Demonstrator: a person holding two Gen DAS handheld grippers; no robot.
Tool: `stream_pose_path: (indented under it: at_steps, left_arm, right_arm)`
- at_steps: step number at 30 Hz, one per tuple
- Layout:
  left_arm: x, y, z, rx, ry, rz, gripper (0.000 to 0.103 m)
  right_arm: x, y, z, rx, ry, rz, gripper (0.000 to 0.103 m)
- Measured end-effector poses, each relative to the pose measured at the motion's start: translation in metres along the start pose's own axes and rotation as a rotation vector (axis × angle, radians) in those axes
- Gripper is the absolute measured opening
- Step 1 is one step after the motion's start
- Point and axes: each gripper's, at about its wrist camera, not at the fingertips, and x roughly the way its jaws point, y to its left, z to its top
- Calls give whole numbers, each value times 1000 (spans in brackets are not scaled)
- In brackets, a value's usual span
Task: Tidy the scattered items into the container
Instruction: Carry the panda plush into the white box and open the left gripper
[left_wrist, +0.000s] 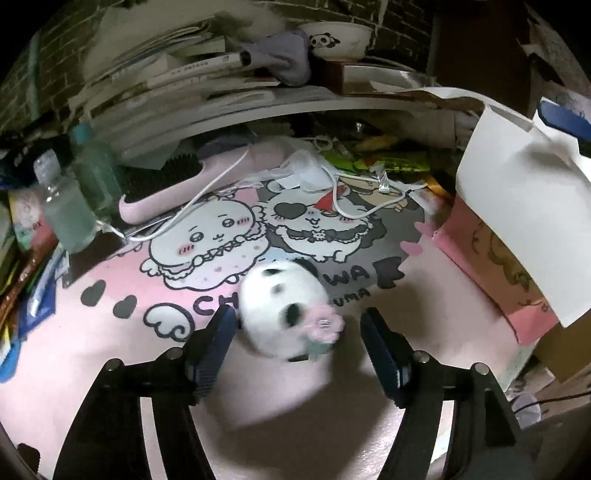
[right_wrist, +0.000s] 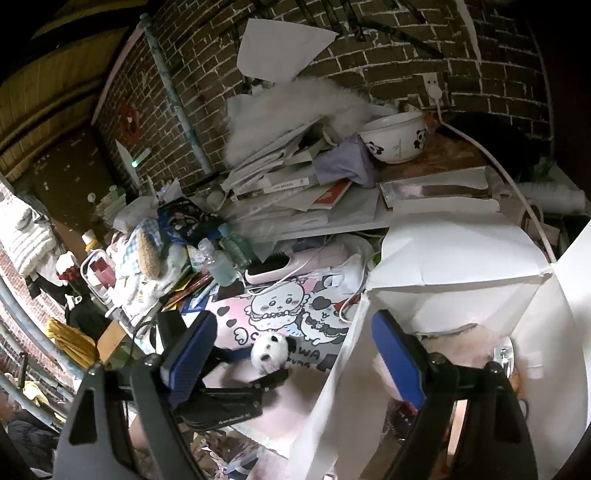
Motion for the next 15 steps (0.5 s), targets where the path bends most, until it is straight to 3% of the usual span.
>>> stream_pose_path:
  at_steps: [5,6,8,15]
  left_arm:
    - [1,-3,2,21,-20,71,66]
    - [2,-3,3,17,-21,72,63]
    - [6,-3,4,7,-12,59,43]
    - [6,-8,7,13,-29,59,33]
  right_arm:
    - [2,-3,0,16,5,17,84]
    - [3,-4,0,19,7,22,84]
    - [4,-5,0,23,11,30,84]
    - [5,-6,0,30,10,33,84]
